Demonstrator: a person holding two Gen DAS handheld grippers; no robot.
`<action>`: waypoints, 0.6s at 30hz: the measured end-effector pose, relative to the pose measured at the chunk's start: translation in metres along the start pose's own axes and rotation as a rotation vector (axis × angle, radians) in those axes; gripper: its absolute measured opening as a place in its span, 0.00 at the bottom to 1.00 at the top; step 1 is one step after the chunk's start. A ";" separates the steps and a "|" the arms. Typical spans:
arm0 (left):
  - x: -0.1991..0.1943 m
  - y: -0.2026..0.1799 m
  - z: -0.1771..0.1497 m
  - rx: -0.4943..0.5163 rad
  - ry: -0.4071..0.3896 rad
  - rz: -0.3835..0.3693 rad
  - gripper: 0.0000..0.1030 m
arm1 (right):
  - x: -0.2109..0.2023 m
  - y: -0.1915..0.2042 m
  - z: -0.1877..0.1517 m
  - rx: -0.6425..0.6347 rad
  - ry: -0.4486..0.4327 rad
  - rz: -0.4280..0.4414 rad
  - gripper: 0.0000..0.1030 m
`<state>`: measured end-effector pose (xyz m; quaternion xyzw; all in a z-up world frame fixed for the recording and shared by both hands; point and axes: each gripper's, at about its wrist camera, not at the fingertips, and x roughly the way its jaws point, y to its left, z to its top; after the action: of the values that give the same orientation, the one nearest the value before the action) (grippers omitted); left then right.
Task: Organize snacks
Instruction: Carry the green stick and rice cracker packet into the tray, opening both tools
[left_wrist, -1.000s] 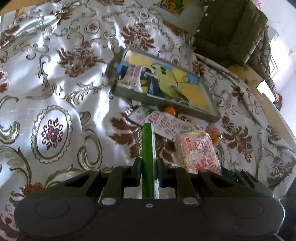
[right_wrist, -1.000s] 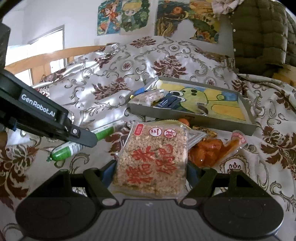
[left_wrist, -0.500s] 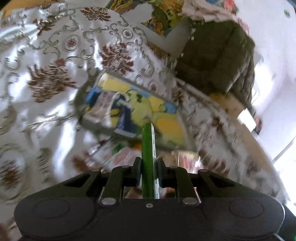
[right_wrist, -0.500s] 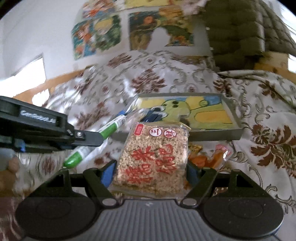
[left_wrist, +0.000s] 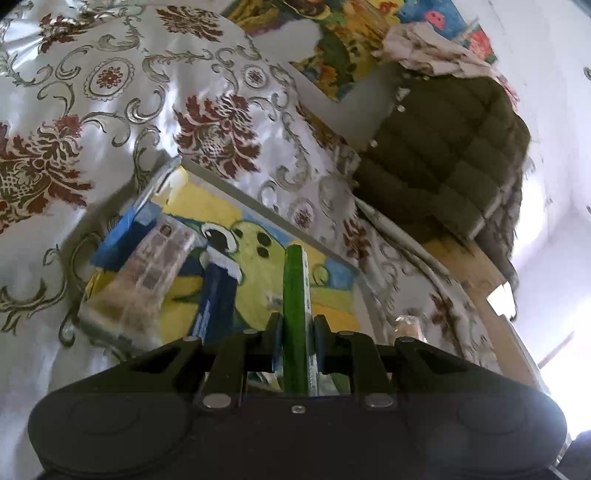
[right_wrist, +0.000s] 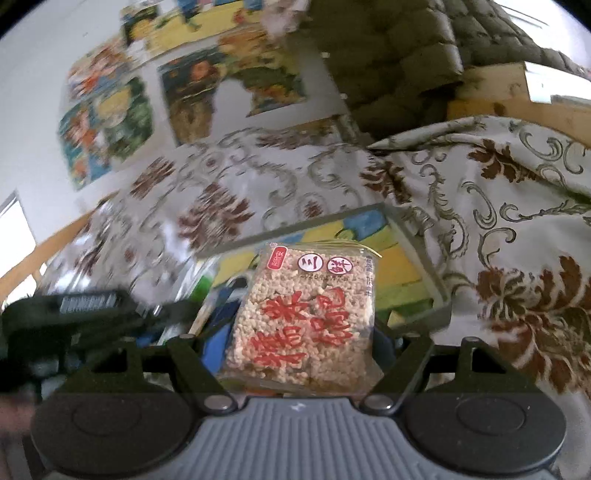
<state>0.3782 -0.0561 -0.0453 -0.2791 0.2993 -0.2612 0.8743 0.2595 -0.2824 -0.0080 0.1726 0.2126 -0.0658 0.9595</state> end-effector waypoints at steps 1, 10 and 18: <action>0.004 0.002 0.000 0.003 -0.008 0.006 0.18 | 0.011 -0.004 0.007 0.026 0.002 -0.005 0.77; 0.038 0.015 -0.011 0.070 0.002 0.067 0.18 | 0.083 -0.004 0.024 0.012 0.046 -0.015 0.77; 0.052 0.025 -0.020 0.085 0.006 0.076 0.18 | 0.106 0.005 0.015 -0.033 0.090 -0.033 0.77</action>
<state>0.4075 -0.0773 -0.0936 -0.2291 0.3011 -0.2411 0.8937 0.3621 -0.2888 -0.0397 0.1561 0.2592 -0.0702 0.9505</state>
